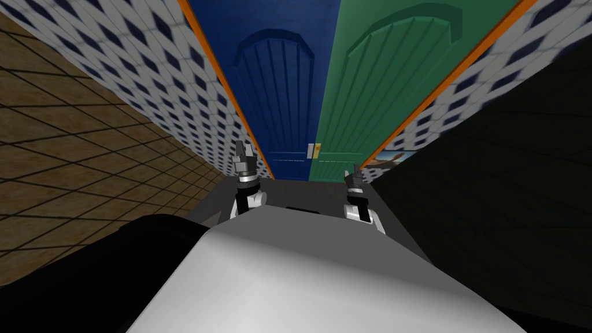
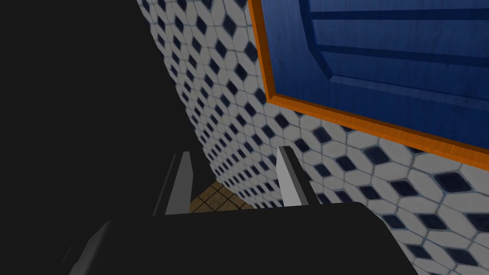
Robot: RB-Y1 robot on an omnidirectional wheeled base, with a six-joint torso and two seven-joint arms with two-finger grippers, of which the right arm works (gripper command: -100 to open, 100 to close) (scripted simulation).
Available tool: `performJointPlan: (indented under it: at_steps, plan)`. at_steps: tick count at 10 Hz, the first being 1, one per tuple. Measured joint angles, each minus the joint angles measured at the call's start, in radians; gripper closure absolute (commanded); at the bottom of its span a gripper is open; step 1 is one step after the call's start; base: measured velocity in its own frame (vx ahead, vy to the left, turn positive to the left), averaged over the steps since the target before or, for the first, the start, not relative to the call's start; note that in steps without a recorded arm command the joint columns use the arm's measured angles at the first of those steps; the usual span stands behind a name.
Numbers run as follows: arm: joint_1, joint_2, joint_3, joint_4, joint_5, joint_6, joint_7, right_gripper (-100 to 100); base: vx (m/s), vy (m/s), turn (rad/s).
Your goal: Pull the door open
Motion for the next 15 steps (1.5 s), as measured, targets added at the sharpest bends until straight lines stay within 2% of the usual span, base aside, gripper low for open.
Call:
performJointPlan:
  at_steps: [3, 7, 8, 10, 12, 15]
  plan:
    - [-0.018, -0.005, -0.005, 0.064, 0.021, -0.003, -0.022, -100, 0.124, 0.037, 0.043]
    - [-0.045, -0.012, -0.01, 0.132, 0.048, 0.008, -0.05, -100, 0.117, 0.029, 0.036]
    - [-0.061, -0.007, -0.011, 0.168, 0.059, 0.005, -0.054, -100, 0.171, 0.022, 0.084]
    - [-0.073, -0.01, -0.012, 0.204, 0.079, 0.015, -0.072, -100, 0.174, 0.047, 0.036]
    - [-0.099, -0.013, -0.016, 0.259, 0.097, 0.021, -0.089, -100, 0.194, 0.053, 0.058]
    - [-0.121, -0.011, -0.019, 0.325, 0.122, 0.02, -0.11, -100, 0.166, 0.03, 0.047]
